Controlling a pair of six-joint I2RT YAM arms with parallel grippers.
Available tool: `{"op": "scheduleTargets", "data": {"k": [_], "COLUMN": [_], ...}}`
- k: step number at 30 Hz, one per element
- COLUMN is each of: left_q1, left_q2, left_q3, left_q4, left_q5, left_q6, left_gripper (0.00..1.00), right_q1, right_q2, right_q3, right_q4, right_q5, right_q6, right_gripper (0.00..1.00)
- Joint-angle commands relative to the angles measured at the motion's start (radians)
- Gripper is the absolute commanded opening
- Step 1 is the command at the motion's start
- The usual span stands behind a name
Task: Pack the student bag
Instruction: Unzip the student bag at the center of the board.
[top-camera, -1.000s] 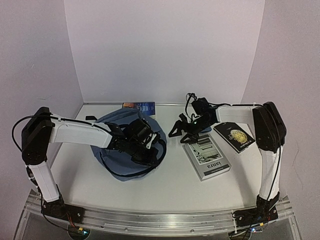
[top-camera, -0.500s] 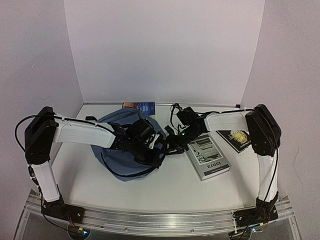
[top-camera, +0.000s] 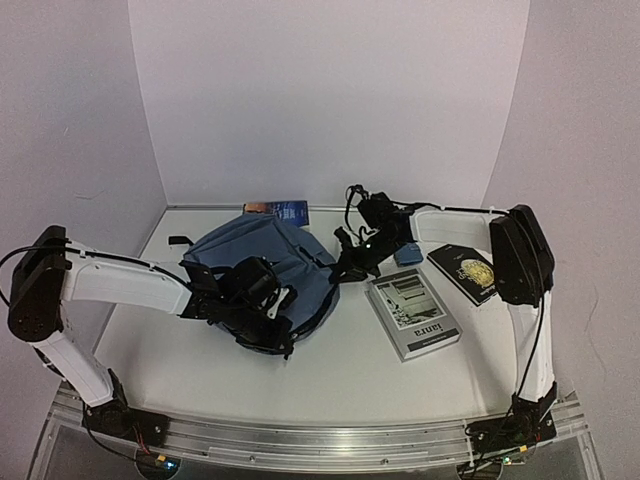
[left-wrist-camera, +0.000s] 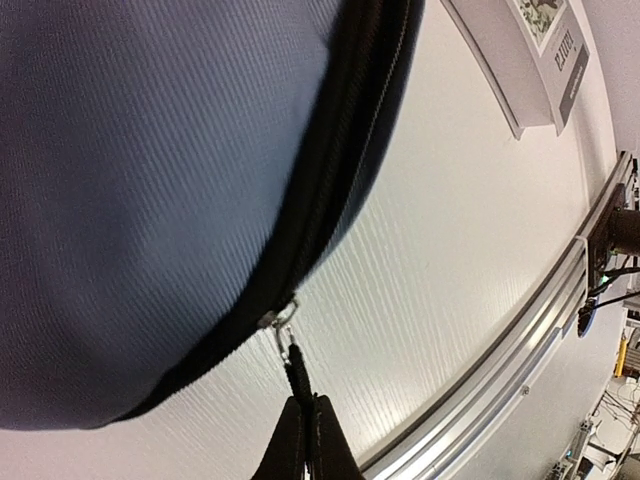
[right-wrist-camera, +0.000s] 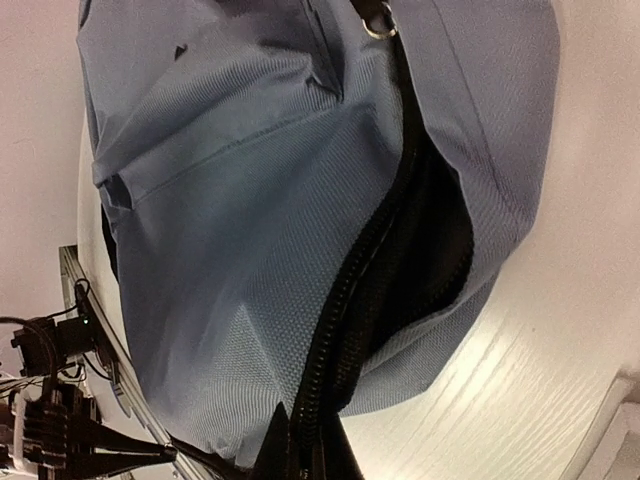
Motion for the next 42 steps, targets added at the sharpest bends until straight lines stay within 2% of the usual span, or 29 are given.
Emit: {"op": "scheduleTargets", "data": {"k": [1,3,4,6,7,8,11,15,22,26,28,30,31,34,36,38,42], "left_q1": [-0.037,-0.038,-0.038,-0.038,-0.037,-0.037,-0.037,-0.035,-0.031,-0.031,-0.031,-0.030,-0.031,-0.030,-0.030,-0.031,-0.030], "left_q2": [-0.041,-0.031,-0.023,0.002,0.024,0.049,0.131,0.172,0.185,0.203,0.204,0.192,0.179,0.126,0.077,0.033,-0.039], "left_q3": [-0.013,0.004,0.016,0.050,0.075,0.108,0.193,0.250,0.267,0.275,0.275,0.266,0.253,0.182,0.121,0.069,0.004], "left_q4": [-0.030,-0.024,-0.015,0.011,0.019,0.024,0.021,0.028,0.029,0.045,0.045,0.042,0.041,0.024,0.000,-0.031,-0.114], "left_q5": [-0.013,-0.031,-0.043,-0.069,-0.081,-0.089,-0.087,-0.076,-0.060,-0.032,-0.028,-0.022,-0.020,-0.026,-0.045,-0.069,-0.142], "left_q6": [-0.021,-0.020,-0.018,-0.011,-0.005,0.000,0.023,0.034,0.044,0.045,0.043,0.037,0.031,-0.003,-0.031,-0.065,-0.113], "left_gripper": [0.00,0.00,0.00,0.00,0.00,0.00,0.00,0.00,0.00,0.00,0.00,0.00,0.00,0.00,0.00,0.00,0.00], "right_q1": [-0.012,-0.012,-0.012,-0.012,-0.014,-0.019,-0.035,-0.036,0.005,0.037,0.050,0.052,0.053,0.052,0.052,0.049,0.047], "right_q2": [0.072,0.093,0.093,0.060,0.029,0.002,-0.092,-0.198,-0.245,-0.181,-0.139,-0.093,-0.077,-0.076,-0.091,-0.112,-0.135], "right_q3": [0.181,0.233,0.243,0.215,0.190,0.145,0.017,-0.158,-0.293,-0.273,-0.240,-0.208,-0.195,-0.198,-0.209,-0.223,-0.232], "right_q4": [-0.030,-0.041,-0.046,-0.052,-0.053,-0.054,-0.059,-0.059,0.013,0.081,0.095,0.098,0.097,0.095,0.083,0.062,0.014], "right_q5": [0.106,0.105,0.098,0.081,0.078,0.079,0.082,0.004,-0.054,-0.093,-0.104,-0.113,-0.112,-0.069,0.005,0.081,0.159], "right_q6": [-0.083,-0.077,-0.072,-0.069,-0.070,-0.073,-0.080,-0.059,-0.022,0.055,0.086,0.107,0.112,0.106,0.097,0.070,0.013], "right_gripper": [0.00,0.05,0.17,0.56,0.72,0.81,0.96,0.98,0.98,0.98,0.95,0.86,0.77,0.39,0.08,0.00,0.00]}}
